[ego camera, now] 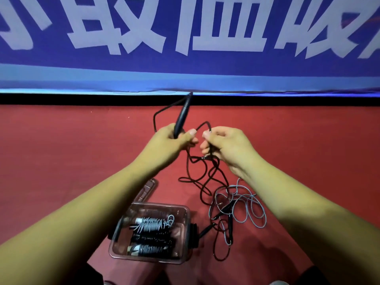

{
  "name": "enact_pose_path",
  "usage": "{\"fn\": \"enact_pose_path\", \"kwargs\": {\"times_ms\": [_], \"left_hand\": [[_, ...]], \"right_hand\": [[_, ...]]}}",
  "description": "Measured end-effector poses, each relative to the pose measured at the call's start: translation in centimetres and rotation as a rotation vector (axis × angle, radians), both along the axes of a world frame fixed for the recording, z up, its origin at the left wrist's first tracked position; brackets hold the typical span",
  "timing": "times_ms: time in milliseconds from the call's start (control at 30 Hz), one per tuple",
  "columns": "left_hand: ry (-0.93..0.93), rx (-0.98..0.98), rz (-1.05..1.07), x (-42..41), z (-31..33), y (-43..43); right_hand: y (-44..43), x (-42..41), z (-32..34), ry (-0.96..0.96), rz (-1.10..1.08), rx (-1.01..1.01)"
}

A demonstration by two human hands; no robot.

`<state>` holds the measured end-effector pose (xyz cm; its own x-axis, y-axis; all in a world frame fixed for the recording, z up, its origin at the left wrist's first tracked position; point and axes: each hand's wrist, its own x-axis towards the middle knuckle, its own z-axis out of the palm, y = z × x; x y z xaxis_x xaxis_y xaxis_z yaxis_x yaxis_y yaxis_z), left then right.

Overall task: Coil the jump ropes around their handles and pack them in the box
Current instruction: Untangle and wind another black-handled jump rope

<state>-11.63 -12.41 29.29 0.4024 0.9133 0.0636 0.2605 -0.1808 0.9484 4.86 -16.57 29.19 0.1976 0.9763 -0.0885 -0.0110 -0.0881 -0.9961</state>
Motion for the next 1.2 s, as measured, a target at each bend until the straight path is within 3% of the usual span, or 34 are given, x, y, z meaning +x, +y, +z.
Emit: {"fn": "enact_pose_path", "kwargs": {"times_ms": [100, 167, 267, 400, 467, 500, 567, 700, 867, 933, 1100, 1200], "left_hand": [[0.089, -0.031, -0.205, 0.3, -1.4, -0.6], [0.116, -0.074, -0.333, 0.5, -1.8, -0.5], [0.257, -0.152, -0.429, -0.2, -1.9, 0.3], [0.964, -0.059, -0.505, -3.1, -3.1, 2.0], [1.228, -0.004, -0.467, -4.1, -3.7, 2.7], [1.254, 0.009, -0.409, -4.3, -3.9, 3.0], [1.126, 0.031, -0.279, -4.0, -4.0, 3.2], [0.600, 0.037, -0.126, -1.7, -3.6, 1.8], [-0.151, -0.431, -0.365, 1.3, -3.0, -1.0], [-0.323, -0.615, -0.452, 1.9, -3.0, -1.9], [-0.366, -0.598, -0.341, 2.2, -2.3, -1.8], [-0.539, -0.600, -0.241, 2.2, -1.5, -1.4]], "right_hand": [[0.4, 0.6, 0.7, 0.346, -0.079, -0.006], [0.3, 1.4, 0.8, 0.474, -0.082, -0.018], [0.3, 2.6, 0.8, 0.273, -0.111, -0.019], [0.8, 6.2, 1.7, -0.129, -0.276, 0.069], [0.7, 7.9, 2.2, -0.149, -0.326, 0.062], [0.6, 8.3, 2.2, -0.121, -0.312, 0.037], [0.1, 7.8, 2.0, -0.017, -0.211, -0.048], [0.0, 4.8, 1.3, 0.305, 0.005, -0.214], [0.9, 2.8, 1.6, 0.808, 0.003, -0.258], [1.2, 3.1, 1.8, 0.935, -0.087, -0.231], [1.1, 3.5, 1.4, 0.986, -0.166, -0.170], [0.0, 2.3, 1.1, 0.741, 0.053, -0.275]]}}
